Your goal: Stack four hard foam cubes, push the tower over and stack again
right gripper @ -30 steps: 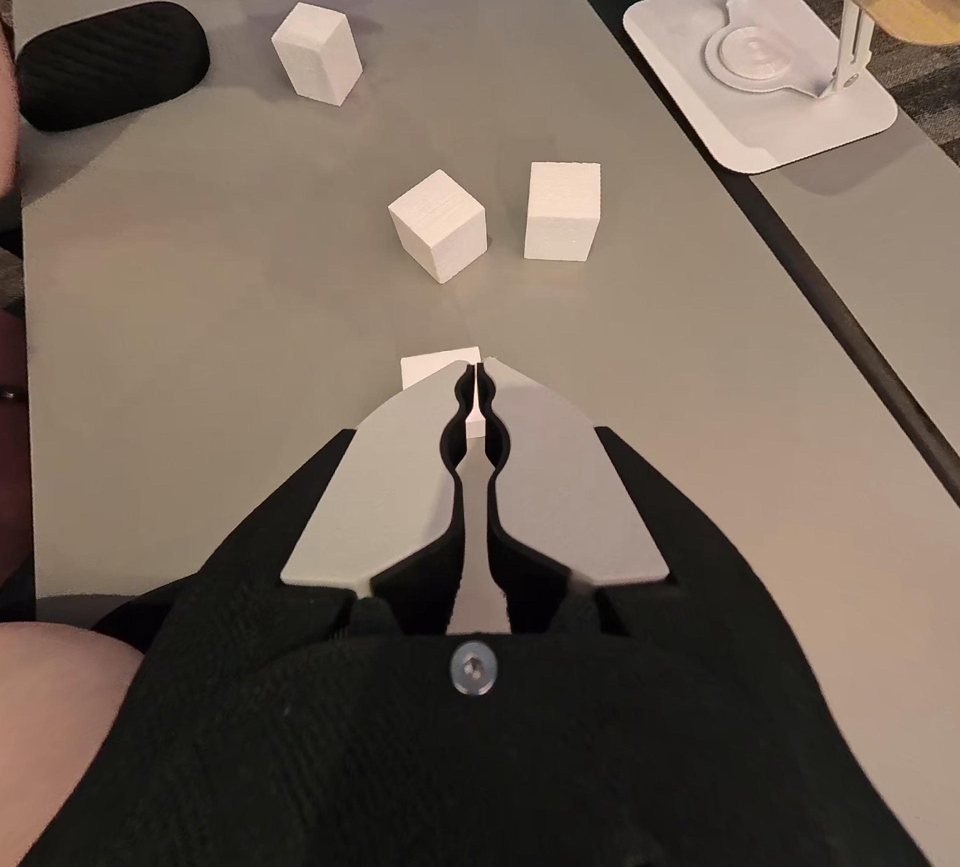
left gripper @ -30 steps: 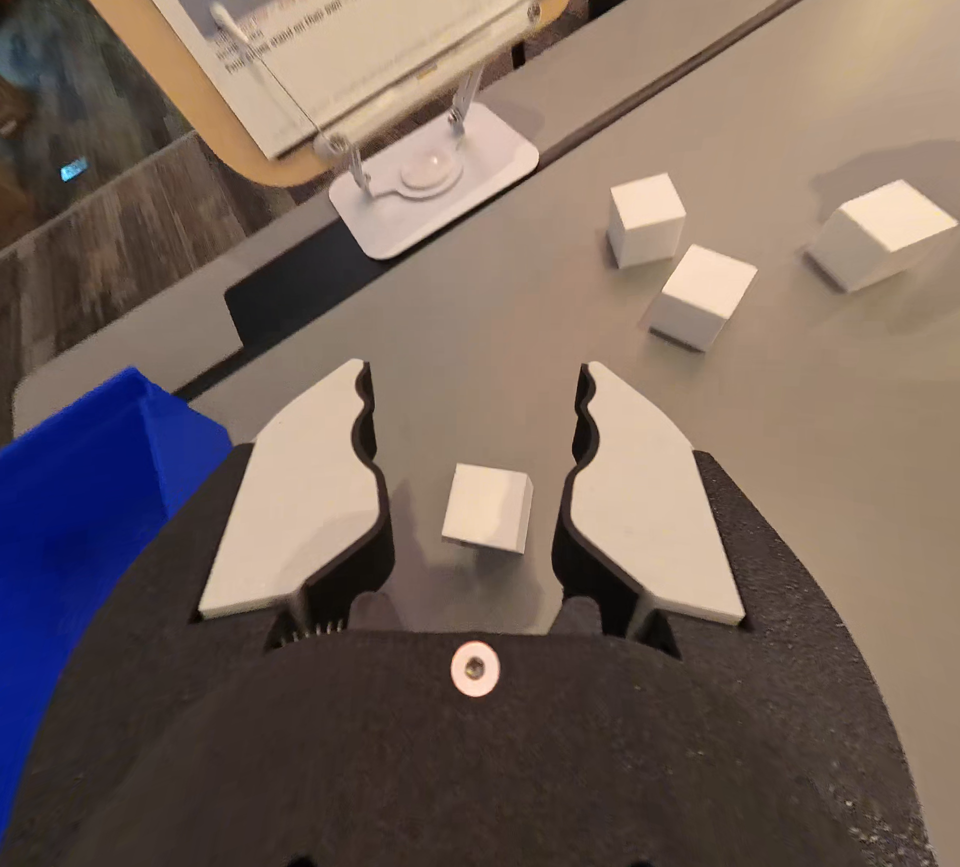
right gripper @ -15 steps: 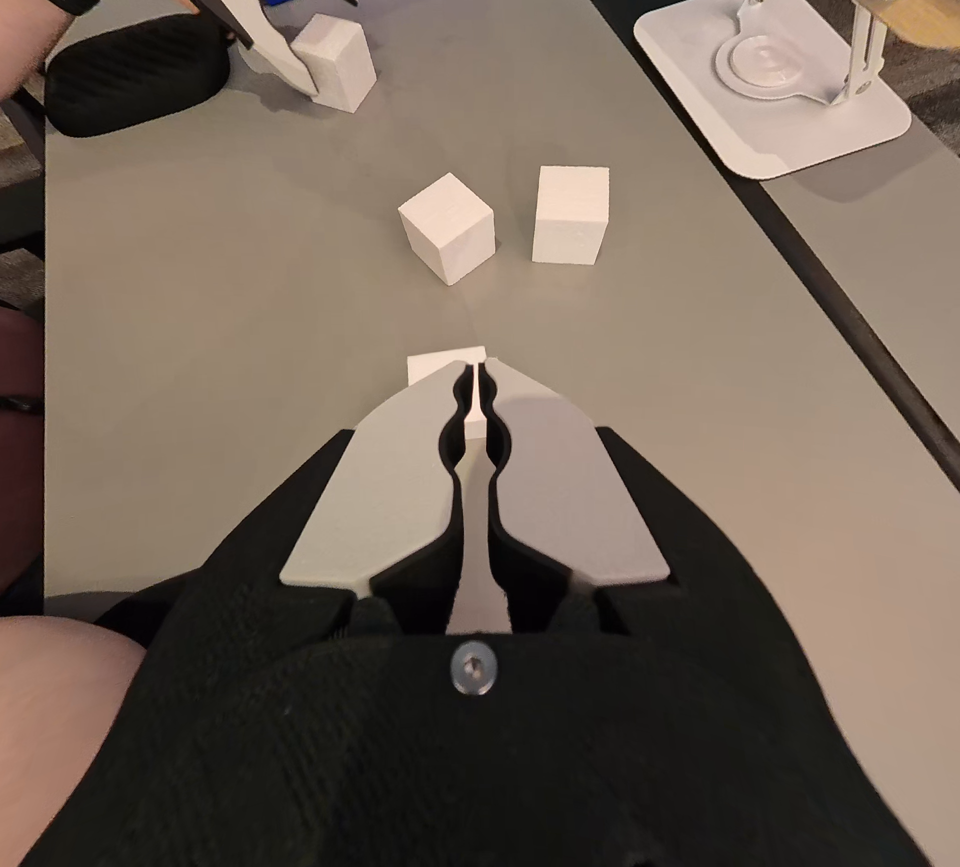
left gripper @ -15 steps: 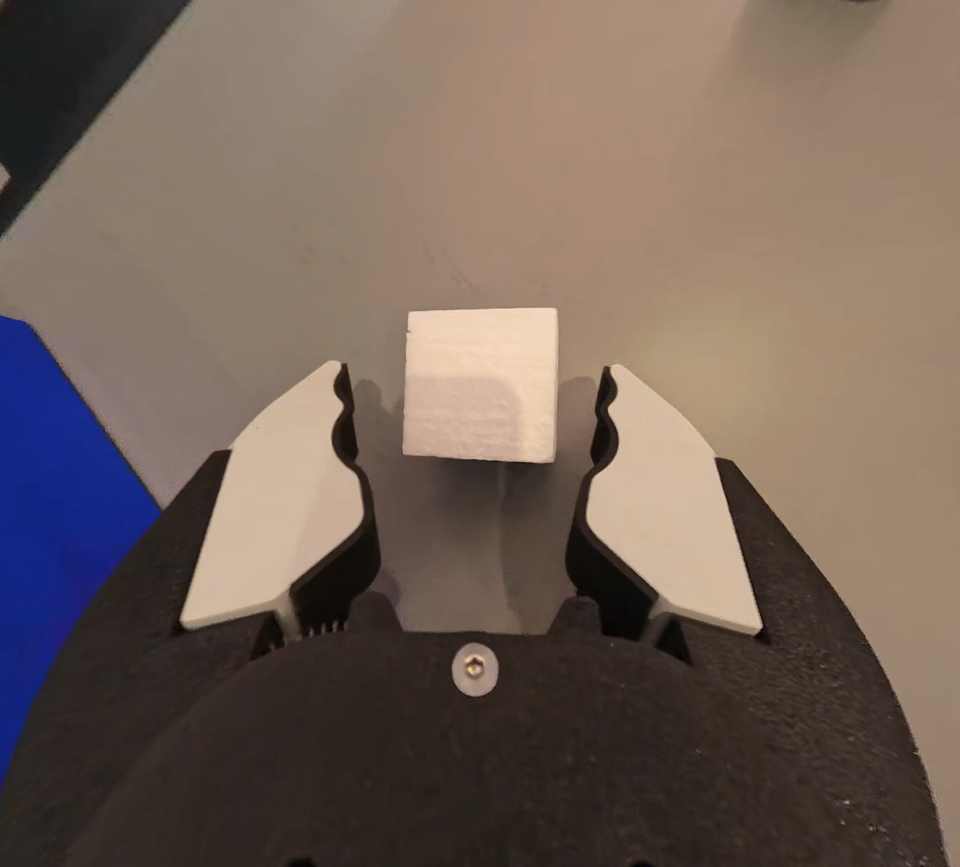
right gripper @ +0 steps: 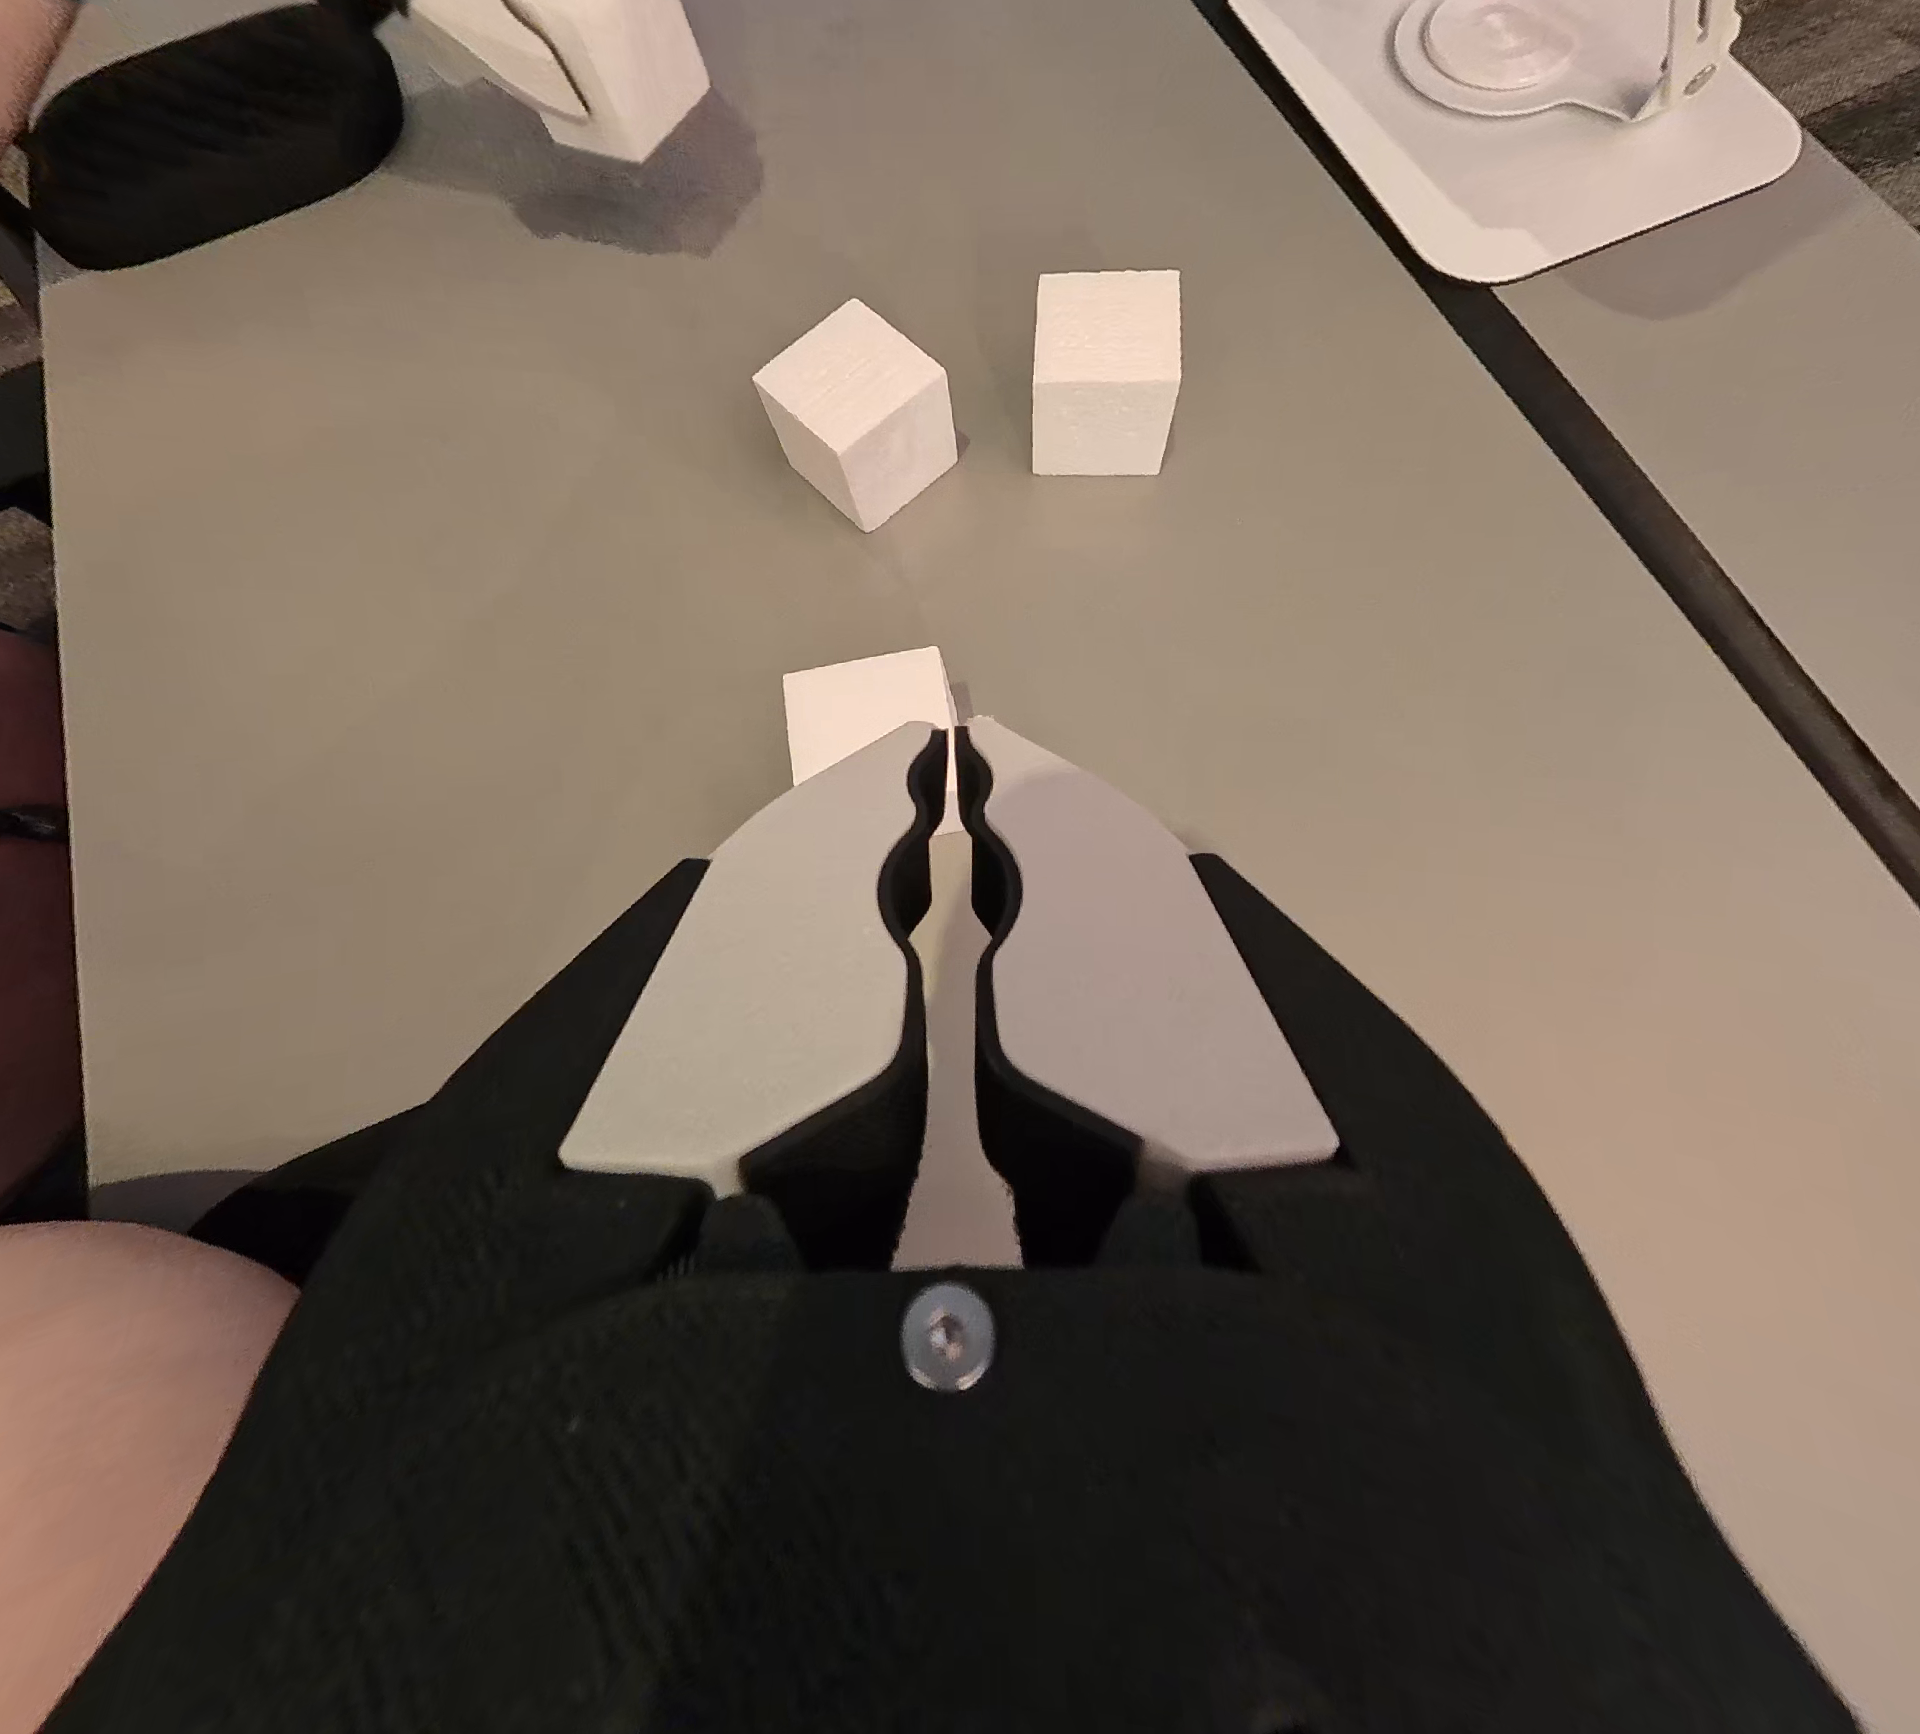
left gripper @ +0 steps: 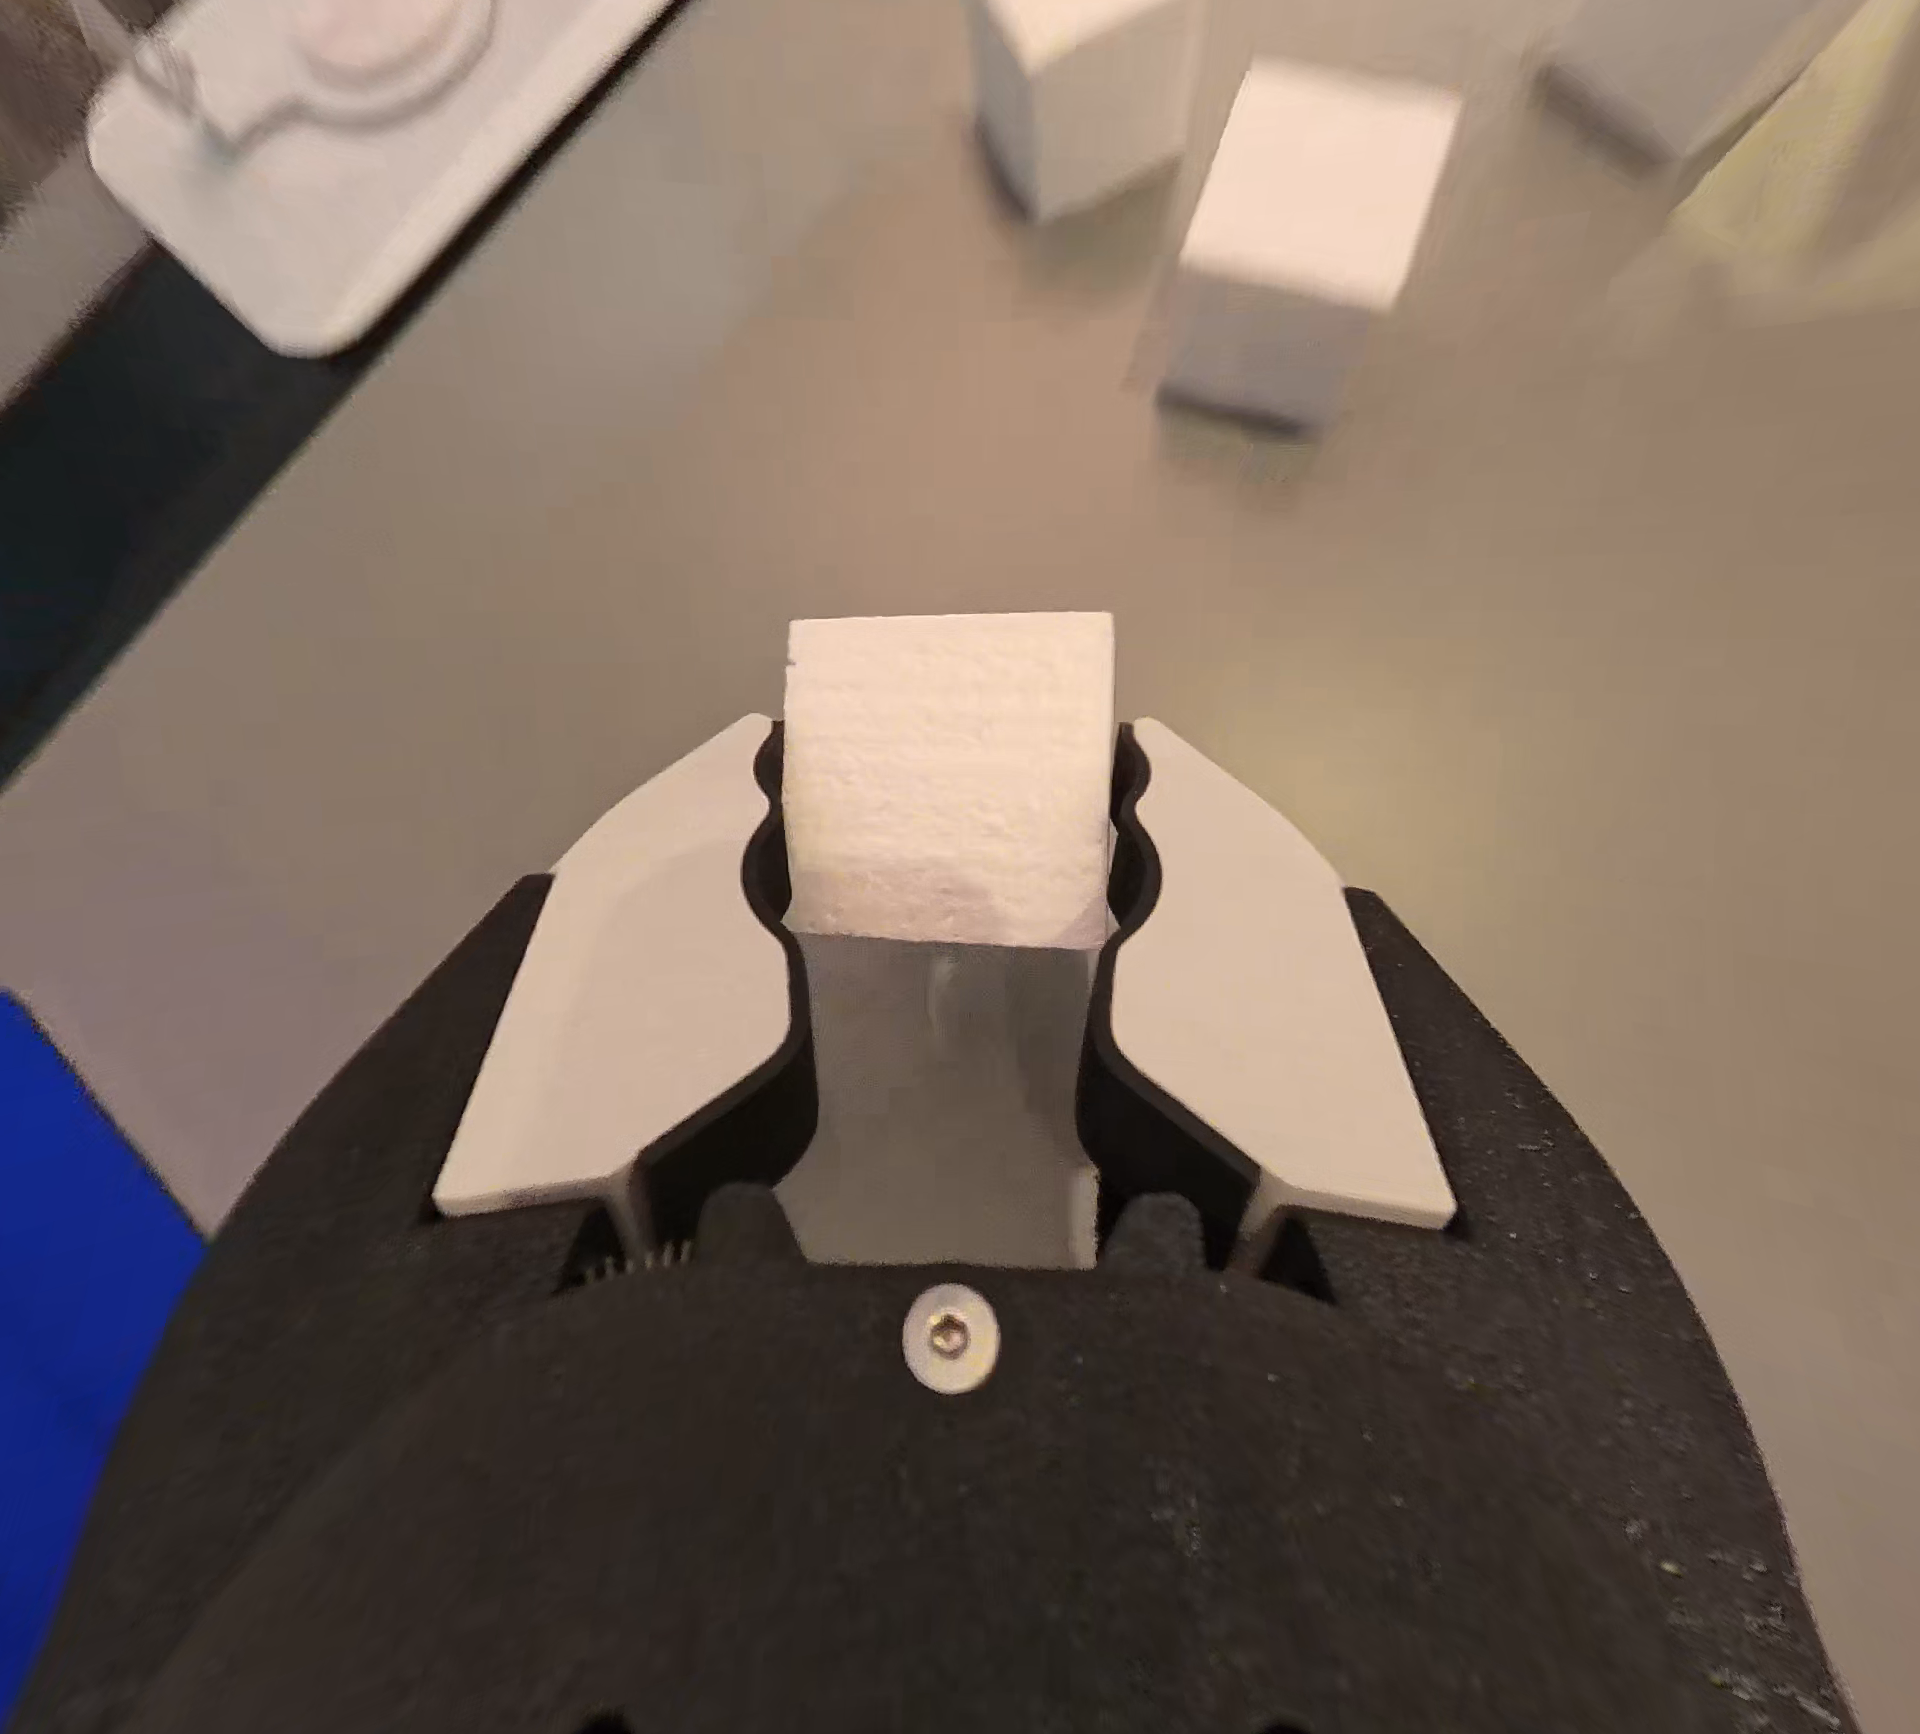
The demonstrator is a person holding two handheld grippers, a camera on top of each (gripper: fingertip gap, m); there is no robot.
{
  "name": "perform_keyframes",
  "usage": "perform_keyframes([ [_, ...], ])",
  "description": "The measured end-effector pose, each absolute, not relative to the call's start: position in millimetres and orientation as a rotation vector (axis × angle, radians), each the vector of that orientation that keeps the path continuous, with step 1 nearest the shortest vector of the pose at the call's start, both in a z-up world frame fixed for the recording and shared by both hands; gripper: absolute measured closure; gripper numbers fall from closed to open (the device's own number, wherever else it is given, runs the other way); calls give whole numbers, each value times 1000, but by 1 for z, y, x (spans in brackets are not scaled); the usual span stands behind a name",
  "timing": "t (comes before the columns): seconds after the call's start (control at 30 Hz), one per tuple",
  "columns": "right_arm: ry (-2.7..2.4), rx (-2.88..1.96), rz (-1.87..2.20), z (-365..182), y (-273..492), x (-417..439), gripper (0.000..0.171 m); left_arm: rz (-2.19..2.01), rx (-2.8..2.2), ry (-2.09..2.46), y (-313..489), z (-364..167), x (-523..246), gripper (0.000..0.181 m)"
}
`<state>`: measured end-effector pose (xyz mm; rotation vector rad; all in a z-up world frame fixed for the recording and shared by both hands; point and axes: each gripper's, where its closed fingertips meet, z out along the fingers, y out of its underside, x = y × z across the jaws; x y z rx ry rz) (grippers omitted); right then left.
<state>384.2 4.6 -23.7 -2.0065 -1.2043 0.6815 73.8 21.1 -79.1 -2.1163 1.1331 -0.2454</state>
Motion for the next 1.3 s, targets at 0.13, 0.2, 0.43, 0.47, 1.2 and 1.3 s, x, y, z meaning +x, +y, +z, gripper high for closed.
perform_keyframes([
  [0.13, -1213, -2009, 671, -25, 4, 384, 169, -381, -2009, 1177, 19, -41, 150, 122],
  [0.2, -1216, -2012, 672, -26, 4, 384, 169, -398, -1956, 1258, 20, -37, 184, 122],
  [0.43, -1215, -2031, 697, -32, 5, 386, 169, -326, -1993, 1439, 36, -72, 223, 122],
  [0.47, -1216, -2029, 703, -32, 5, 386, 169, -331, -1987, 1442, 37, -73, 226, 122],
  [1.2, -1406, -2089, 872, -66, -18, 358, 123, -383, -1938, 1386, 41, -62, 232, 90],
  [1.3, -1443, -2146, 753, -80, -11, 352, 121, -436, -1854, 1305, 38, -29, 223, 90],
])
